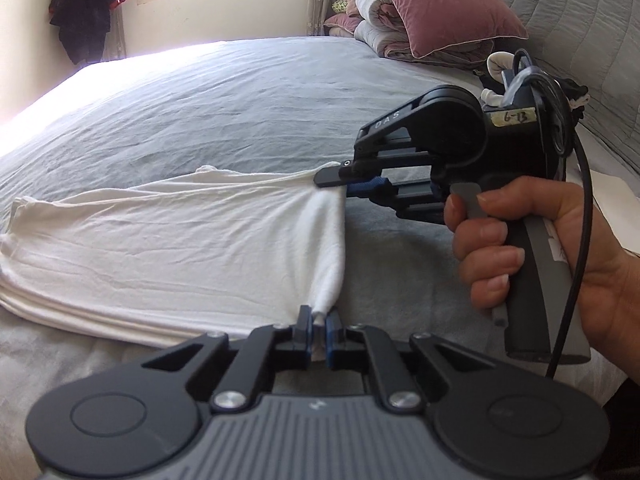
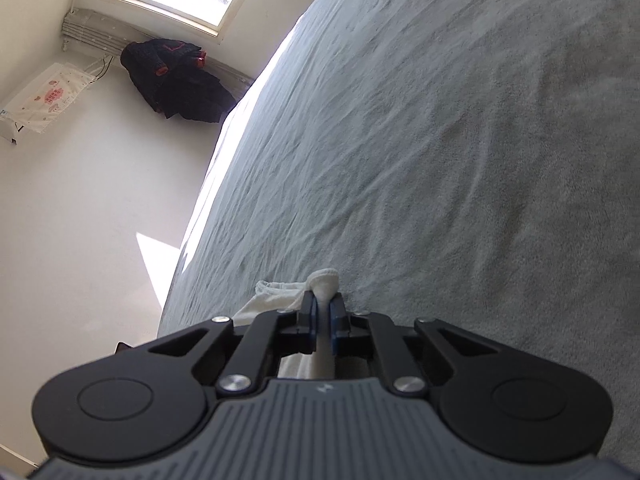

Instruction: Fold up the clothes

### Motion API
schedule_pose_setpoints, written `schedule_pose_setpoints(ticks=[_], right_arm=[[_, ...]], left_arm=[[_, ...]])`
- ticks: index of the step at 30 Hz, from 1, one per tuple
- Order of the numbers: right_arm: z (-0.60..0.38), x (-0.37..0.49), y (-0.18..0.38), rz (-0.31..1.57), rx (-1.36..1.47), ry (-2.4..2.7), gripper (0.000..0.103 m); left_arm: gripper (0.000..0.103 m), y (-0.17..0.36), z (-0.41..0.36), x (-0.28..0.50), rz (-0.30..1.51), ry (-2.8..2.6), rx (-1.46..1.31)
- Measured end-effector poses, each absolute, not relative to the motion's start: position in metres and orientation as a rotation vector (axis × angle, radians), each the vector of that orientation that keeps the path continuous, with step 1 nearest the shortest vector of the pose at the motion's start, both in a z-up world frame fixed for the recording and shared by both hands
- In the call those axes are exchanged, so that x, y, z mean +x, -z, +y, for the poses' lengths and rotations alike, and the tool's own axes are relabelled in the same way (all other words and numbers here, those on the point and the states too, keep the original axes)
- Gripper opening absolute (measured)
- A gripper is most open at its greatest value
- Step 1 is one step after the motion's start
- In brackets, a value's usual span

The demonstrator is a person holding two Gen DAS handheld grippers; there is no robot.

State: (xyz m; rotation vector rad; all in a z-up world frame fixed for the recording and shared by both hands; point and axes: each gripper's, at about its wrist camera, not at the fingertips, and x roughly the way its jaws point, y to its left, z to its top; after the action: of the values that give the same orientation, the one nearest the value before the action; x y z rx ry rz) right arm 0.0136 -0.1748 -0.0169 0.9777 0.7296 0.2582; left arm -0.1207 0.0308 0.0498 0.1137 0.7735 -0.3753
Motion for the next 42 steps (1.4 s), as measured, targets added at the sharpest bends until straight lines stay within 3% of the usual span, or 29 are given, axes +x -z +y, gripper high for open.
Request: schedule_pose_setpoints(ticks=[19,42], right_arm=[[-0.269,-0.062,0.014,0.666,1.027,-0.117,0.007],[-0.153,0.025,-0.062,0.798,0.884,-0.093,0.007]], left_arm=[[0.005,-0.050,-0.087,-0.172,0.768,0.474,0.028],[0.005,-0.064,0.062,-0.128,0.721,0.356,-0.542]])
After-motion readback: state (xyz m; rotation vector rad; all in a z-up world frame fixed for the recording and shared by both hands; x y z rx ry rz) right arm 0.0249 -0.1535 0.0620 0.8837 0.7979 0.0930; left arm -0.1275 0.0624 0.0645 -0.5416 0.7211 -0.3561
